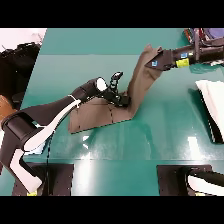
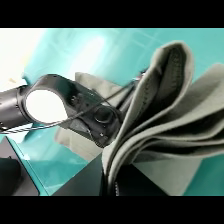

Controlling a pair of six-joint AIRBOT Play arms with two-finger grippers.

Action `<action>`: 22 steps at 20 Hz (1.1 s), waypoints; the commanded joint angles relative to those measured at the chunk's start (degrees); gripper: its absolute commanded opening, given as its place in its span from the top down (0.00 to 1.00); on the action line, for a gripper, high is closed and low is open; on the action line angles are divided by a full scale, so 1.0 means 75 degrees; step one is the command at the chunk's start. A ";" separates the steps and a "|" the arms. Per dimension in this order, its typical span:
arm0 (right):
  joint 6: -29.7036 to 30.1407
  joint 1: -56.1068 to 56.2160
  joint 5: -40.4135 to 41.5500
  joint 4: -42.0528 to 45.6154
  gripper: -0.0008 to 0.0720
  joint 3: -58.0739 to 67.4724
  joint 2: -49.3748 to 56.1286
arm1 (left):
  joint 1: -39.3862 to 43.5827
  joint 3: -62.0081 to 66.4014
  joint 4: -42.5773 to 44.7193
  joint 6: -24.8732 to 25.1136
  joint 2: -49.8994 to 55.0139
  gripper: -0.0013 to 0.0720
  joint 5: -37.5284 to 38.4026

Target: Fold the shirts.

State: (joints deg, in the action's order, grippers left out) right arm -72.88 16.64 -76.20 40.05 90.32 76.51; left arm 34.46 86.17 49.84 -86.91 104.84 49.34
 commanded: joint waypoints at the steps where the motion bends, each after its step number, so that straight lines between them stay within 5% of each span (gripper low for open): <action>1: -0.0020 0.0493 0.0312 -0.0003 0.97 0.0061 -0.0006 | -0.0434 0.0015 0.0460 -0.0035 -0.0388 0.95 0.0437; 9: 0.0052 0.3261 0.2098 -0.0230 0.97 0.0070 0.1084 | -0.3395 0.0017 0.2509 -0.0012 -0.3654 0.94 0.1635; 11: 0.0673 0.4124 0.2541 -0.0618 0.94 0.0353 0.1827 | -0.3995 0.0015 0.2847 -0.0012 -0.4380 0.94 0.1682; 12: 0.0982 0.4491 0.2559 -0.0554 0.74 0.0662 0.2189 | -0.4240 0.0015 0.2964 -0.0012 -0.4674 0.94 0.1722; 13: 0.1291 0.4811 0.2541 -0.0516 0.40 0.0991 0.2538 | -0.4433 0.0015 0.2990 -0.0012 -0.4873 0.94 0.1781; 14: 0.1361 0.5030 0.2454 -0.0510 0.16 0.1309 0.2850 | -0.4593 0.0015 0.2990 -0.0012 -0.5036 0.94 0.1851; 15: 0.1358 0.5115 0.2151 -0.0504 0.14 0.1600 0.3101 | -0.4698 0.0017 0.2990 -0.0009 -0.5100 0.94 0.1932; 17: 0.0801 0.4983 0.1384 -0.0082 0.27 0.2037 0.3360 | -0.4765 0.0009 0.3010 -0.0003 -0.5135 0.94 0.2119; 22: 0.0105 0.3497 0.0533 0.1329 0.29 0.0761 0.2521 | -0.4765 0.0009 0.3025 0.0055 -0.5141 0.94 0.2299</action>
State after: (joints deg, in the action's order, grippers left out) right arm -69.67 47.97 -68.93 45.23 100.92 98.19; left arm -0.75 86.24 72.16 -86.72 66.83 65.41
